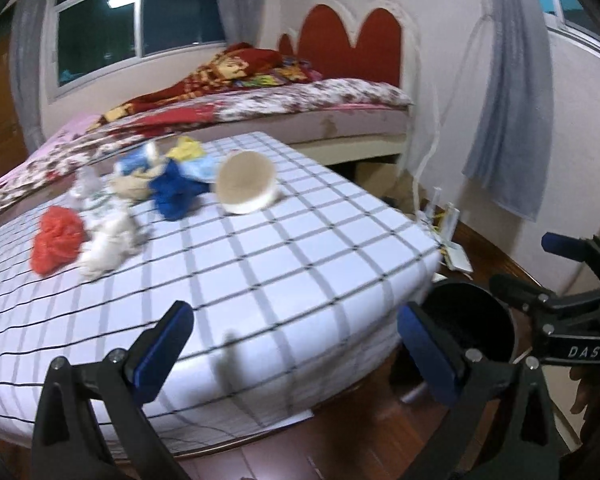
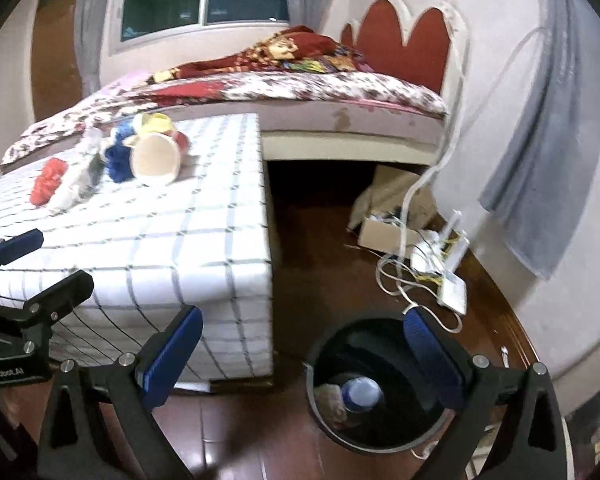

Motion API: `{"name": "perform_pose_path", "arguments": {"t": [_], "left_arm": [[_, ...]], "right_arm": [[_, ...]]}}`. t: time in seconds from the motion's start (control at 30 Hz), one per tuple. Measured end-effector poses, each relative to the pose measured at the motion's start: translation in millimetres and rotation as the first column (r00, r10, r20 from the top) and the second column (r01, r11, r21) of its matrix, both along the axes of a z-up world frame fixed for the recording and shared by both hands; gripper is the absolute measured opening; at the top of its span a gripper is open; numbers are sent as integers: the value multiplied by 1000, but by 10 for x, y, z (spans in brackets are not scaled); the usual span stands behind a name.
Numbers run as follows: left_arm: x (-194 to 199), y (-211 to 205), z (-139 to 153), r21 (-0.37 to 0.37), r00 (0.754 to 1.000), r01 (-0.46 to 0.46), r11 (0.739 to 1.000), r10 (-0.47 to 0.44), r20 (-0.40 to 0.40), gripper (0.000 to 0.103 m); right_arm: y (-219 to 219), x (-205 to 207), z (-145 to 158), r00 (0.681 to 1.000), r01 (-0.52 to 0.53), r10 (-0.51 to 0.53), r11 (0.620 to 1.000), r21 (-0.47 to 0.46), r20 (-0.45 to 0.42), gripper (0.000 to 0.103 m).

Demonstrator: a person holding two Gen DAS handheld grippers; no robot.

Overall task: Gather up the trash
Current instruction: 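Grasp the red-white paper cup with the right tool while the left tool grasps the white tissue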

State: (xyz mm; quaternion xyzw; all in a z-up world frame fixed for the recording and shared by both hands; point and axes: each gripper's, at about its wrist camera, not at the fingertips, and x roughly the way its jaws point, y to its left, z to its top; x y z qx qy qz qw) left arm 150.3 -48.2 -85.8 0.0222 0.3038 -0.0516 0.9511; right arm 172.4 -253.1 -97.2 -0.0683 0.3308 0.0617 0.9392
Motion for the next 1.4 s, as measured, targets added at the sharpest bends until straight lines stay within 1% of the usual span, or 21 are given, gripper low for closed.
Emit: {"name": "perform_pose_path", "arguments": {"t": [0.17, 0.33, 0.43, 0.57, 0.7, 0.77, 0.8, 0.87, 0.93, 1.0, 1.13, 1.27, 1.4], "left_arm": [[-42, 356, 25, 8, 997, -81, 997, 81, 11, 102], [-90, 771, 38, 18, 985, -169, 985, 168, 22, 102], [-50, 1022, 23, 23, 976, -217, 976, 217, 14, 102], [90, 1305, -16, 18, 962, -272, 962, 272, -1, 102], [290, 1440, -20, -2, 957, -291, 957, 291, -13, 102], [398, 1480, -26, -7, 956, -291, 957, 291, -23, 102], [479, 1503, -34, -11, 956, -294, 956, 293, -27, 102], [551, 1512, -57, -20, 956, -290, 957, 289, -43, 102], [690, 1510, -78, -20, 957, -285, 958, 283, -61, 102], [817, 1501, -97, -17, 958, -279, 960, 277, -78, 102], [997, 1530, -149, -38, 954, -281, 959, 275, -118, 101], [1096, 1543, -195, -30, 952, -279, 960, 272, -141, 100], [1171, 1622, -204, -75, 948, -287, 955, 272, -168, 95]], "right_arm": [[379, 68, 73, 998, -64, 64, 998, 22, 27, 102], [780, 158, 166, 990, -128, 125, 991, 45, 60, 102], [1024, 236, 200, 983, -170, 166, 984, 51, 72, 102], [1230, 433, 220, 982, -181, 178, 982, 54, 67, 102], [1364, 698, 225, 985, -174, 173, 982, 67, 17, 102], [1418, 838, 188, 981, -191, 191, 978, 83, 9, 102], [1449, 896, 169, 980, -200, 200, 977, 77, 4, 102], [1510, 1021, 134, 977, -214, 215, 975, 66, -8, 102], [1557, 1156, 110, 976, -213, 215, 974, 76, -20, 102], [1622, 1324, 83, 973, -219, 225, 971, 95, -52, 102], [1759, 1587, 37, 969, -217, 223, 974, 66, -103, 102], [1796, 1767, -62, 964, -212, 218, 976, 54, -155, 102], [1760, 1826, -116, 961, -212, 220, 975, 66, -168, 102]]}}
